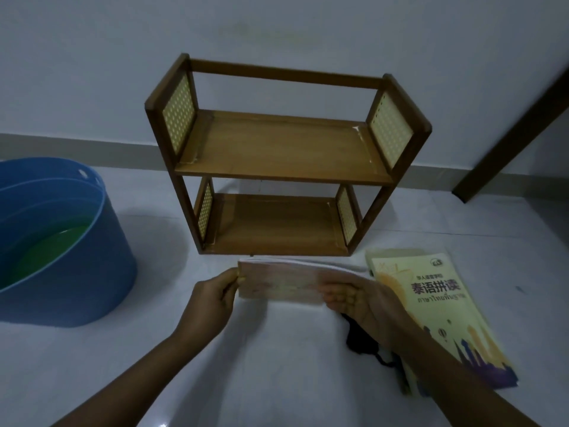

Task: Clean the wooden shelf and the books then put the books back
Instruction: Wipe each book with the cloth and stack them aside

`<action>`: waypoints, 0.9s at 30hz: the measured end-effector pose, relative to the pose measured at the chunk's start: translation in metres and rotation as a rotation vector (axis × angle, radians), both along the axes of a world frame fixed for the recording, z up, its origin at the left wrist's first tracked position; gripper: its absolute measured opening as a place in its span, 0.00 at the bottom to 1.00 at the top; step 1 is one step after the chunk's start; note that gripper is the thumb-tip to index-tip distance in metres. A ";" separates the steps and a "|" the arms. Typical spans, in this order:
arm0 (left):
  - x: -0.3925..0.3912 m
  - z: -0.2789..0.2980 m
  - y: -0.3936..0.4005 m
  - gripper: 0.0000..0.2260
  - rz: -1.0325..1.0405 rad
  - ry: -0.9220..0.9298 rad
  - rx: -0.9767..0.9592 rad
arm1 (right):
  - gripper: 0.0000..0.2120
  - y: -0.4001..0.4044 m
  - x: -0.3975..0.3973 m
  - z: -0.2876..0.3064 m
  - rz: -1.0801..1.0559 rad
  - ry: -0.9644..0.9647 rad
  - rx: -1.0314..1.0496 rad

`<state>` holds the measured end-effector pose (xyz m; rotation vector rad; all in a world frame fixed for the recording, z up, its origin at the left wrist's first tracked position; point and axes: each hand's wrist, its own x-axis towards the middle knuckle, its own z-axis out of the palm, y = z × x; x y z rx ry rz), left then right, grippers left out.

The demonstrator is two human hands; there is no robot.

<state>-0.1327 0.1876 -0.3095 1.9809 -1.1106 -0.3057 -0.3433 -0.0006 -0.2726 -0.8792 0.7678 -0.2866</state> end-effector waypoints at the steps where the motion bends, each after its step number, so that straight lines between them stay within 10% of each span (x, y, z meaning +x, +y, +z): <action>1: -0.001 0.001 0.000 0.12 -0.005 0.043 0.035 | 0.17 -0.001 0.001 -0.004 0.006 0.031 -0.006; 9: -0.005 0.020 -0.012 0.14 0.062 0.158 0.214 | 0.17 -0.003 0.014 -0.004 0.260 0.536 -1.020; 17: -0.029 0.084 -0.044 0.08 -0.140 0.136 0.127 | 0.06 -0.029 -0.028 0.043 0.013 0.538 -0.927; 27: -0.161 0.099 -0.160 0.10 -0.341 0.770 0.623 | 0.11 -0.090 -0.152 0.038 -0.154 0.879 -0.870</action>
